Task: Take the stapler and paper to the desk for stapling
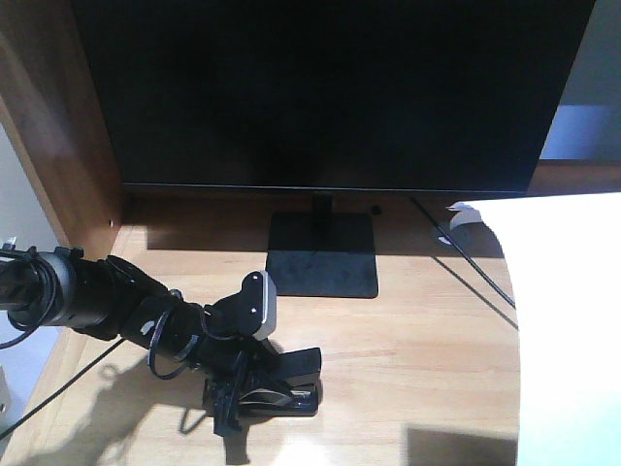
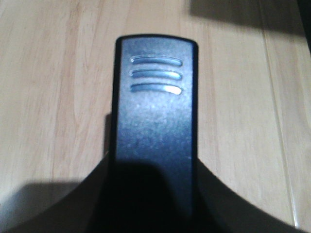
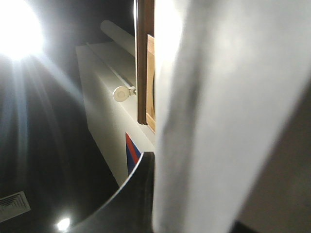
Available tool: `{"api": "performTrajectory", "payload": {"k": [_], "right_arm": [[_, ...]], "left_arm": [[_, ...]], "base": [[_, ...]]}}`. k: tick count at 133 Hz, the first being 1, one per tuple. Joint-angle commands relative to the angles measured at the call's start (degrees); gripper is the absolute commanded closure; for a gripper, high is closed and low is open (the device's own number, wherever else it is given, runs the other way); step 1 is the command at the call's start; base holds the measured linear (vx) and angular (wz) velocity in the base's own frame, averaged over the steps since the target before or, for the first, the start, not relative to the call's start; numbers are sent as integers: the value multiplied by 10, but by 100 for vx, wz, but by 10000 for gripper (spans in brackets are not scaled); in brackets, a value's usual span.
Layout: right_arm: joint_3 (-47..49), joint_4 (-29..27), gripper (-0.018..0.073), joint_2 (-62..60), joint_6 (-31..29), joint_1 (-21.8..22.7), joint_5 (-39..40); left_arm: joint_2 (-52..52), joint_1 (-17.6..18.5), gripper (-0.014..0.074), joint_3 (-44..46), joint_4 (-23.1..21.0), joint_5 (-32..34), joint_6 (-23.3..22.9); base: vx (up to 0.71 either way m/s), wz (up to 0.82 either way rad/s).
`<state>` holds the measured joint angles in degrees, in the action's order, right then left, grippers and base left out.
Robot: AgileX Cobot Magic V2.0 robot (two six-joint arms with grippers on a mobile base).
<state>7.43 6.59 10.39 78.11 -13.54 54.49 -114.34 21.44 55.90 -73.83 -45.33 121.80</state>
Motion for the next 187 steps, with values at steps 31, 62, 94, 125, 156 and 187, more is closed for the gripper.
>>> {"api": "performTrajectory", "payload": {"k": [31, 62, 94, 125, 156, 187], "right_arm": [[14, 2, 565, 8, -5, 4, 21], [14, 2, 565, 8, -5, 4, 21], [14, 2, 565, 8, -5, 4, 21], [14, 2, 565, 8, -5, 4, 21], [14, 2, 565, 8, -5, 4, 21], [14, 2, 565, 8, -5, 4, 21]], "left_arm": [[27, 3, 463, 14, -32, -34, 11], [27, 3, 184, 14, -32, -42, 11], [29, 2, -134, 14, -32, -47, 10], [61, 2, -94, 14, -32, -47, 6], [115, 0, 34, 14, -32, -31, -51], [161, 0, 208, 14, -31, -15, -89]], "base": [[0, 0], [0, 0], [0, 0], [0, 0], [0, 0], [0, 0]]}}
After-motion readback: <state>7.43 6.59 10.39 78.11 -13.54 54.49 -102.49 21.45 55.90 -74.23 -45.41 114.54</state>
